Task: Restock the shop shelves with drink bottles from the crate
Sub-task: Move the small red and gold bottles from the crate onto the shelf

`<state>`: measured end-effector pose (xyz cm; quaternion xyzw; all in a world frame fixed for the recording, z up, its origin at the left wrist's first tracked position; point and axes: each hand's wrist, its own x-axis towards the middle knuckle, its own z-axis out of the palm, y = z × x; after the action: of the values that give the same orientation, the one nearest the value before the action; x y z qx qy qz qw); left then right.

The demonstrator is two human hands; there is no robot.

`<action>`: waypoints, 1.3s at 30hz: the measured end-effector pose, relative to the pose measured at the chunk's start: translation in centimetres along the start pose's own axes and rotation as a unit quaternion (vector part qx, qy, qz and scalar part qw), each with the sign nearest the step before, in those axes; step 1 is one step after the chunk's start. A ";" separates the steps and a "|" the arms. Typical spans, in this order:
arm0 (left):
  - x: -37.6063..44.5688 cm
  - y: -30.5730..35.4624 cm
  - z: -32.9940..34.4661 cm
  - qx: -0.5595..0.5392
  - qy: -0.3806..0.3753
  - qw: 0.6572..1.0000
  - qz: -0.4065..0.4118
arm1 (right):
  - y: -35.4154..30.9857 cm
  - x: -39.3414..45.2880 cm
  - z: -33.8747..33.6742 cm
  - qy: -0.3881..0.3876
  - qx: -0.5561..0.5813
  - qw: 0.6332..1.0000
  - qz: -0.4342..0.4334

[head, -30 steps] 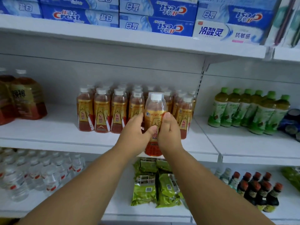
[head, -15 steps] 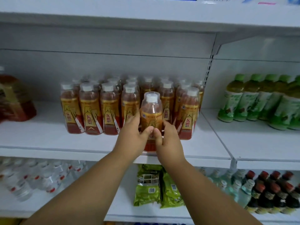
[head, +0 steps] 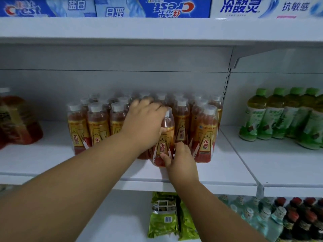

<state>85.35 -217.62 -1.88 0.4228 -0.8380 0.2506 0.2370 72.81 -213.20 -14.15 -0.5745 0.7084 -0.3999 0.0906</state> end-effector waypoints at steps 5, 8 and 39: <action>2.1 -0.6 0.4 0.125 -0.028 0.990 0.054 | -0.2 1.8 0.9 -0.004 0.001 1.000 0.026; 3.0 -0.7 1.0 0.165 -0.051 0.983 0.068 | -0.3 2.9 1.4 0.003 -0.001 1.000 0.031; 7.0 -0.3 4.0 0.194 -0.112 0.974 0.023 | -0.3 4.0 3.1 -0.021 -0.066 0.994 -0.086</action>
<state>81.15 -224.43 -0.58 0.4671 -0.8042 0.3642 0.0492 73.52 -218.18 -14.67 -0.6461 0.6793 -0.3464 0.0330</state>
